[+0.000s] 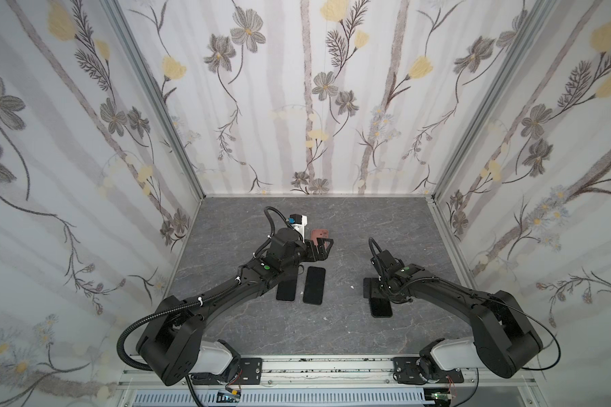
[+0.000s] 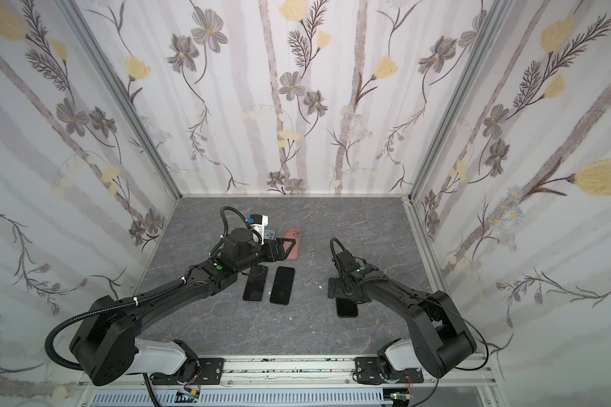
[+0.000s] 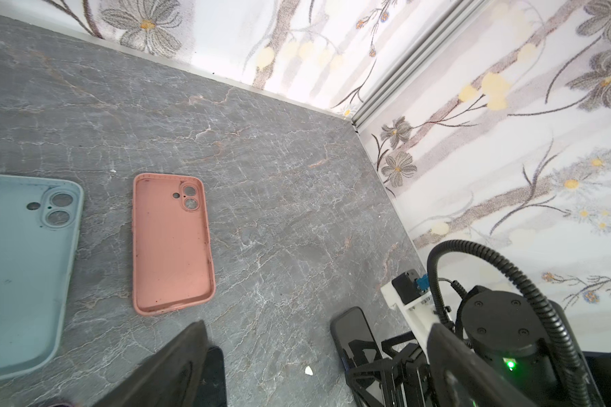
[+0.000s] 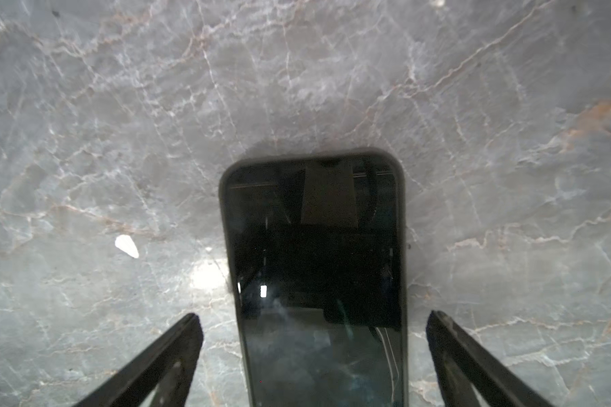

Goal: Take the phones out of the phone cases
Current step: 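Lift the black phone with the right gripper toward the left gripper, which grasps its end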

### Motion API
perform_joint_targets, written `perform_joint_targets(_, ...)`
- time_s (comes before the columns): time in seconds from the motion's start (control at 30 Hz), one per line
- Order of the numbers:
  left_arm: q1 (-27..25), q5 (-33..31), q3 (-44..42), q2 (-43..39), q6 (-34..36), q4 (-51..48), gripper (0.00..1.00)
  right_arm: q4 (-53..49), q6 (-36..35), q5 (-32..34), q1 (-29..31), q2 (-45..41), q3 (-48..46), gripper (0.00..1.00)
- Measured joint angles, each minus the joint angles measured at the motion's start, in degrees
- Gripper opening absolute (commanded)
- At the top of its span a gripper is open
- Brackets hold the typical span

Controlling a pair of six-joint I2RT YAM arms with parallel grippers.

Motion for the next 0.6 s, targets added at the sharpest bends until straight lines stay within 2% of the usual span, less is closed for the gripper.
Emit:
perform_joint_targets(0.2,0.1,1.3,-0.1,0.0,-0.8,0.3,1.00,-1.3,-1.2,0.4,1.5,3.8,1.0,0.95)
perform_joint_targets(0.6,0.2,2.9,-0.1,1.2,-0.8,1.8,1.00,-3.0,0.0,0.3,3.5,1.5,-0.9,0.86)
